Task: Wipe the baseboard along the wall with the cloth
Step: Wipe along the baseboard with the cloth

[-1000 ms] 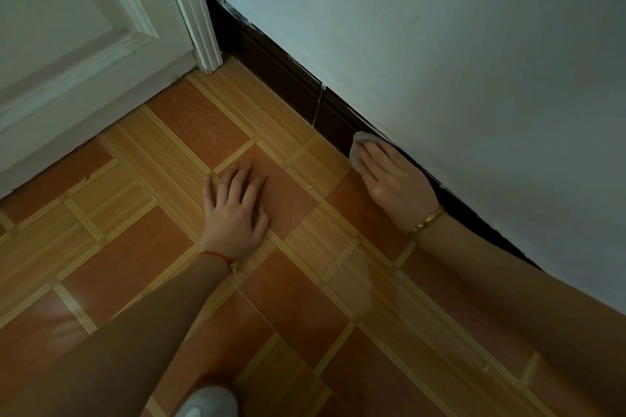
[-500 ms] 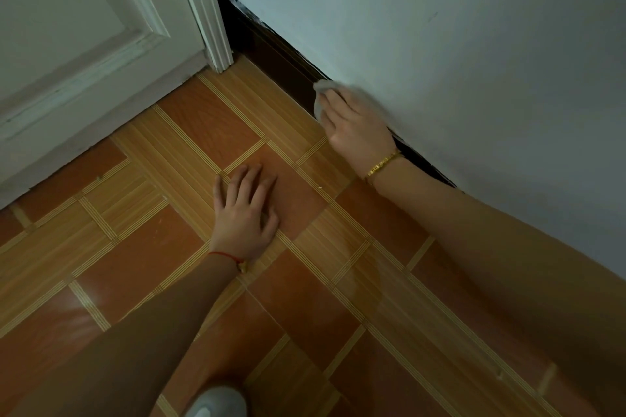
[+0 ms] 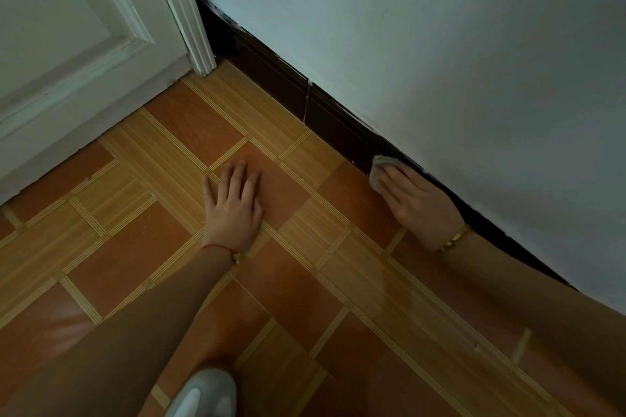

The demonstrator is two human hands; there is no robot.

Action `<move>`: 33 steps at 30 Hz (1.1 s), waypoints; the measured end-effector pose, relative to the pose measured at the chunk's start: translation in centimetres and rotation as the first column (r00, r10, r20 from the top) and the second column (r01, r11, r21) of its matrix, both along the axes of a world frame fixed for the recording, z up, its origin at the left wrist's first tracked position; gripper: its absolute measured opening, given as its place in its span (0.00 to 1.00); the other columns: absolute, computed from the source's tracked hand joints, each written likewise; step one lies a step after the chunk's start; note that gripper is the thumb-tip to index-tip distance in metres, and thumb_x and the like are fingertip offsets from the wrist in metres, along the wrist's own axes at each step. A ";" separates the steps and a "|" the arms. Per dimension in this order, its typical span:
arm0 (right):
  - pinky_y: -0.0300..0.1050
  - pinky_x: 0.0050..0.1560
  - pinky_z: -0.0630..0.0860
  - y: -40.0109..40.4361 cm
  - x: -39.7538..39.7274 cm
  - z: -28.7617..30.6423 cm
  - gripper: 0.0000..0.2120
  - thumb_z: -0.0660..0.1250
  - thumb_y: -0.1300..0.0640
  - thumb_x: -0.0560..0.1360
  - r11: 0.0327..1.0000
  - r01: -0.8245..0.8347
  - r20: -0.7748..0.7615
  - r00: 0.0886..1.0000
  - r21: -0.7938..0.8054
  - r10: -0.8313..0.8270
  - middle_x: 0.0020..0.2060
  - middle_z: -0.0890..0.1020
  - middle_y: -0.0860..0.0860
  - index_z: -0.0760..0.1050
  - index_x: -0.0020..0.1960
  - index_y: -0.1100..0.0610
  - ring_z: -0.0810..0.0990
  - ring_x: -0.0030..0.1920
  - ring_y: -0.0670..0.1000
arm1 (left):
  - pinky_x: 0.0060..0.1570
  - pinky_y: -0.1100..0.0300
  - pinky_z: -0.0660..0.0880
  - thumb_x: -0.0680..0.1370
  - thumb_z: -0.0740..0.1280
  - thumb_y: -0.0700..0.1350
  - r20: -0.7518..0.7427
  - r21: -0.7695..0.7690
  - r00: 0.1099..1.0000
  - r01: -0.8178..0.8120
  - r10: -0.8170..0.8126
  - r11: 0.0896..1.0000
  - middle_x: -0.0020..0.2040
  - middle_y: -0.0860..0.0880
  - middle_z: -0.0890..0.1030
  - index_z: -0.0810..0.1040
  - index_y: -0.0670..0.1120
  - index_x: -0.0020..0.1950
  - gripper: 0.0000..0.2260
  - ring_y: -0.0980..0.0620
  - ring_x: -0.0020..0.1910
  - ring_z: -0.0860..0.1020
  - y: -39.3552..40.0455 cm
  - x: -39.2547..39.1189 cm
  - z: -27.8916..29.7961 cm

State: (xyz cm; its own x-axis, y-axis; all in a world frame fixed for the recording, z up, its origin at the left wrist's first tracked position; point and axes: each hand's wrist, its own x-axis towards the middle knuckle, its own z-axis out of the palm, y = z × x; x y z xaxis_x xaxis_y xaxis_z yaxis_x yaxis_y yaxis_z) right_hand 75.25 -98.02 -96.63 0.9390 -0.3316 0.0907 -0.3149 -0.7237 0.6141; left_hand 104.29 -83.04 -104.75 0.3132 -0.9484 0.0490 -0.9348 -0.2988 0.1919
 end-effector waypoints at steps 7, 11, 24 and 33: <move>0.53 0.70 0.64 -1.4 6.4 -0.4 0.13 0.66 0.64 0.73 1.000 0.008 -0.060 0.998 0.030 -0.006 0.61 0.77 0.64 0.80 0.55 0.66 0.67 0.69 0.62 | 0.73 0.31 0.58 0.79 0.50 0.50 -0.041 0.023 0.998 0.052 -0.051 0.998 0.74 0.42 0.69 0.68 0.45 0.75 0.25 0.39 0.75 0.64 1.1 -2.4 1.1; 0.53 0.71 0.63 -1.6 8.2 0.2 0.13 0.66 0.60 0.72 0.999 0.038 -0.097 0.995 -0.005 -0.039 0.62 0.77 0.61 0.81 0.55 0.62 0.66 0.70 0.60 | 0.72 0.32 0.59 0.80 0.50 0.49 -0.016 0.036 0.994 0.104 -0.104 0.994 0.73 0.42 0.70 0.69 0.44 0.74 0.24 0.39 0.75 0.65 1.8 -3.1 1.9; 0.54 0.73 0.57 2.7 -4.3 -0.1 0.21 0.69 0.64 0.71 0.981 0.170 -0.017 0.985 0.091 -0.170 0.69 0.70 0.63 0.75 0.64 0.67 0.63 0.72 0.61 | 0.73 0.31 0.57 0.80 0.53 0.49 -0.036 0.064 0.995 0.095 -0.093 0.993 0.73 0.42 0.70 0.69 0.44 0.74 0.23 0.39 0.75 0.64 1.8 -8.1 2.6; 0.53 0.69 0.66 2.0 -3.4 0.1 0.16 0.68 0.67 0.73 0.987 0.082 0.101 0.990 0.139 -0.097 0.63 0.76 0.62 0.77 0.60 0.68 0.71 0.68 0.60 | 0.73 0.29 0.53 0.82 0.51 0.52 -0.040 0.065 0.985 0.173 -0.171 0.983 0.75 0.41 0.68 0.64 0.46 0.78 0.25 0.39 0.76 0.63 2.1 -10.0 0.5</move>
